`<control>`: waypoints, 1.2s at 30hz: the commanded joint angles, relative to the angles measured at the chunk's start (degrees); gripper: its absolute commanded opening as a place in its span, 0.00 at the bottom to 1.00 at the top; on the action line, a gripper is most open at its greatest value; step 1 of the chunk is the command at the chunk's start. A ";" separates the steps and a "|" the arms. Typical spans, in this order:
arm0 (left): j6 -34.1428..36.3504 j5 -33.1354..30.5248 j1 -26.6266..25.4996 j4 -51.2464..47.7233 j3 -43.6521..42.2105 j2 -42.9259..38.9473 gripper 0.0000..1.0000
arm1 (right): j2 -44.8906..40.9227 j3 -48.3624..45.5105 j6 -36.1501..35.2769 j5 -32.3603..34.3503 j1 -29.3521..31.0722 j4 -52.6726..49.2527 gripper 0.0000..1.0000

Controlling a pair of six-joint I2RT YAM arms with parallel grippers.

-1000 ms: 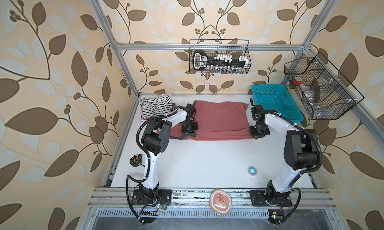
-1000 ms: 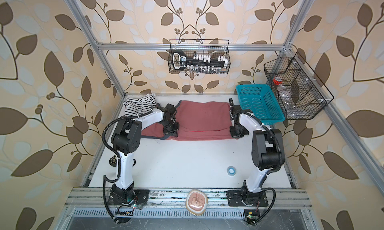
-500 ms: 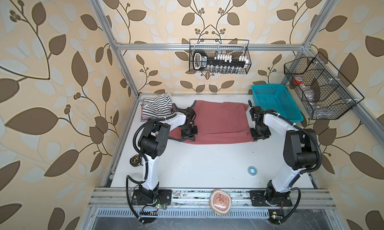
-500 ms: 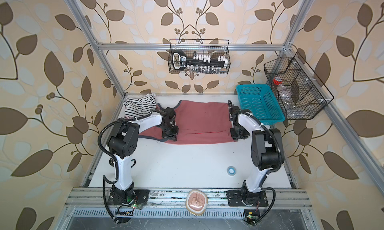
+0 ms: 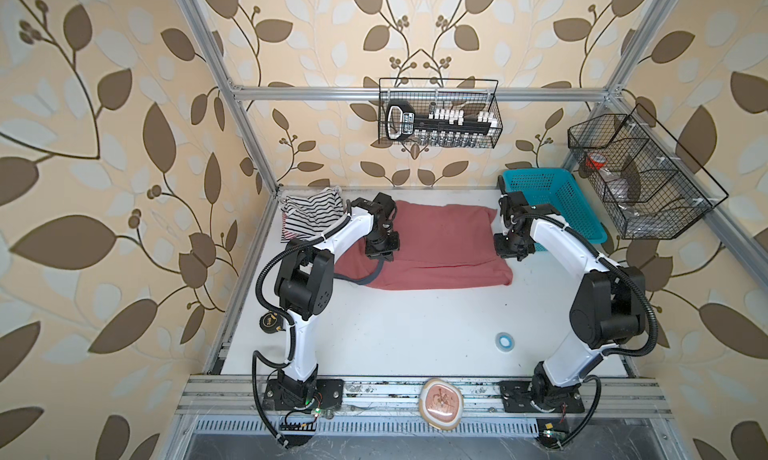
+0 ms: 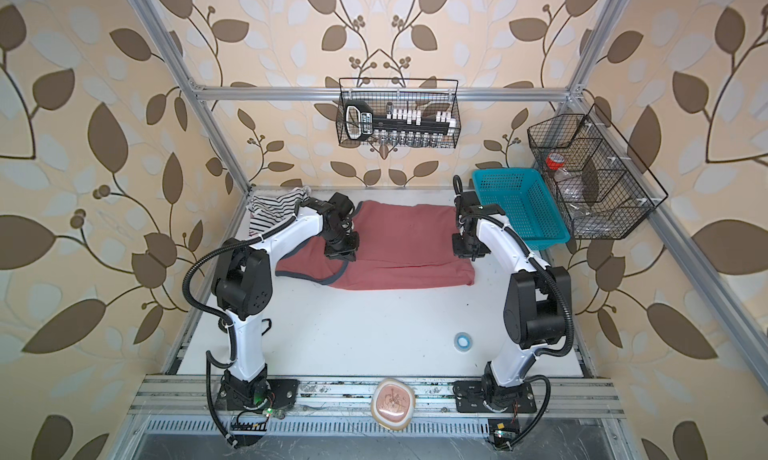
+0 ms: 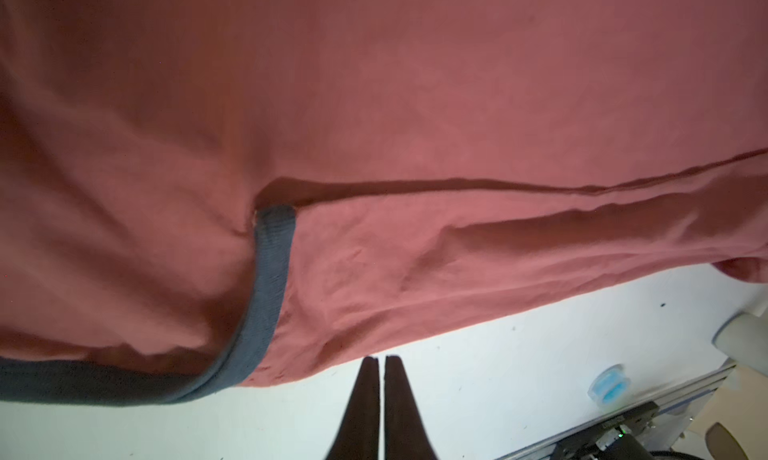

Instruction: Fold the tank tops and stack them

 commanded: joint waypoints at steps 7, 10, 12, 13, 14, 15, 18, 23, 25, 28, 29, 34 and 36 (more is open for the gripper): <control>-0.16 -2.25 1.31 0.69 -1.14 7.75 0.00 | 8.35 -7.86 3.45 -20.77 2.58 13.60 0.00; -0.55 -2.63 1.69 1.91 -4.39 7.73 0.00 | 9.42 -9.81 3.88 -19.14 2.69 14.28 0.00; -0.74 -2.63 1.72 2.56 -6.59 7.28 0.00 | 9.10 -12.13 4.22 -18.24 2.71 14.44 0.00; -0.92 -2.55 1.73 3.04 -7.78 6.93 0.00 | 8.60 -13.46 4.55 -17.92 2.71 14.97 0.00; -1.10 -2.43 1.73 3.45 -8.82 6.55 0.00 | 8.17 -14.58 4.85 -17.64 2.69 15.44 0.00; -1.27 -2.37 1.73 3.84 -10.16 6.02 0.00 | 7.54 -15.70 5.30 -17.27 2.70 15.81 0.00; -1.62 -2.41 1.73 4.51 -13.77 4.49 0.00 | 5.94 -18.87 6.48 -16.70 2.71 16.31 0.00; -2.41 -2.60 1.64 5.03 -19.28 1.51 0.00 | 2.13 -23.75 8.30 -15.78 2.71 16.48 0.00; -2.85 -2.42 1.64 5.23 -20.40 0.12 0.00 | 0.24 -25.25 8.67 -15.38 2.68 15.92 0.00; -3.35 -1.89 1.64 4.94 -19.85 -1.64 0.03 | -2.00 -26.08 8.83 -15.07 2.72 15.42 0.00; -3.38 -1.69 1.64 4.53 -18.98 -2.10 0.05 | -2.55 -25.90 8.85 -15.06 2.78 15.27 0.00; -2.70 -1.01 1.64 0.35 -7.90 -5.11 0.27 | -5.46 -19.70 8.76 -15.58 2.49 13.95 0.13; -1.89 -1.51 1.64 -1.96 -1.04 -5.27 0.29 | -5.99 -15.49 8.63 -16.32 1.88 13.55 0.15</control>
